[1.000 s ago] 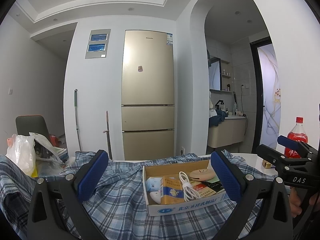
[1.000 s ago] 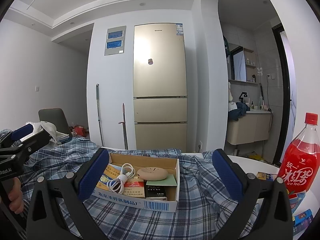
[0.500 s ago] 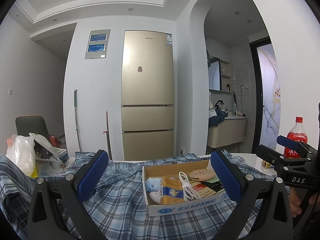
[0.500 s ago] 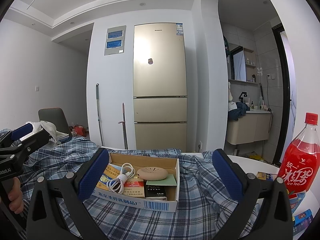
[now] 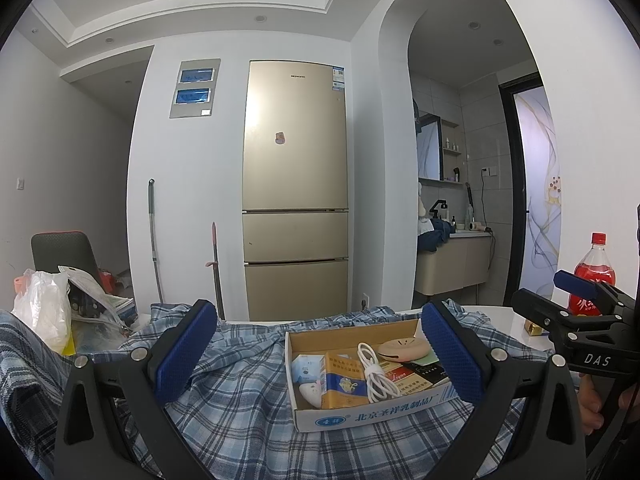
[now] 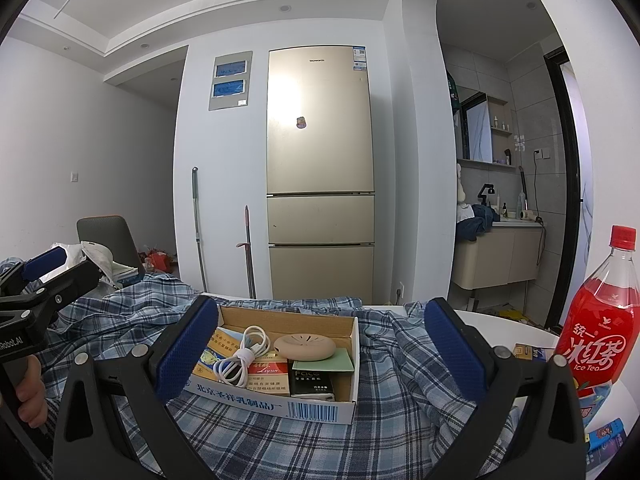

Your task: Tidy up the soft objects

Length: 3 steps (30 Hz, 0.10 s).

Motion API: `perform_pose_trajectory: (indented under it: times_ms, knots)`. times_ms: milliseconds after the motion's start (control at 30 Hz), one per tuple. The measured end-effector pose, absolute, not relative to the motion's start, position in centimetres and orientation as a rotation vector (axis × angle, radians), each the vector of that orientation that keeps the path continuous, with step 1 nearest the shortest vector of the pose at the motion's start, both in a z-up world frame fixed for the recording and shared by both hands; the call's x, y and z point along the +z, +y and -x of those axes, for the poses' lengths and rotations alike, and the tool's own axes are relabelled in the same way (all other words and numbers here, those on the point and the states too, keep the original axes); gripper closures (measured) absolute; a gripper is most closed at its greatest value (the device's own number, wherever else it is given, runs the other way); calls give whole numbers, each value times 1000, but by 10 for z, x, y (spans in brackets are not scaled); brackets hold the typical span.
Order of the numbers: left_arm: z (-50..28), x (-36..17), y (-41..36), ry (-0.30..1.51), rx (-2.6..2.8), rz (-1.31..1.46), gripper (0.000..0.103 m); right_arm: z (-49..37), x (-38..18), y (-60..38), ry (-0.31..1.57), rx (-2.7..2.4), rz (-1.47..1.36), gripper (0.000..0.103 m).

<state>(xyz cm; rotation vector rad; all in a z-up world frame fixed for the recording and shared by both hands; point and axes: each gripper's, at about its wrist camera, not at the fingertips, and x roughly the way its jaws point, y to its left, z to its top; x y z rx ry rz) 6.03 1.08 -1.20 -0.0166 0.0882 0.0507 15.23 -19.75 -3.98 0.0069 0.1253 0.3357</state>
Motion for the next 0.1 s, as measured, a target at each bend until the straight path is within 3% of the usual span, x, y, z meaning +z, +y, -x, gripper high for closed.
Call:
perform_pose_trajectory:
  times_ms: [100]
  knots:
    - [-61, -13, 11, 89, 49, 13, 0, -152, -40, -198, 126, 336, -6, 0]
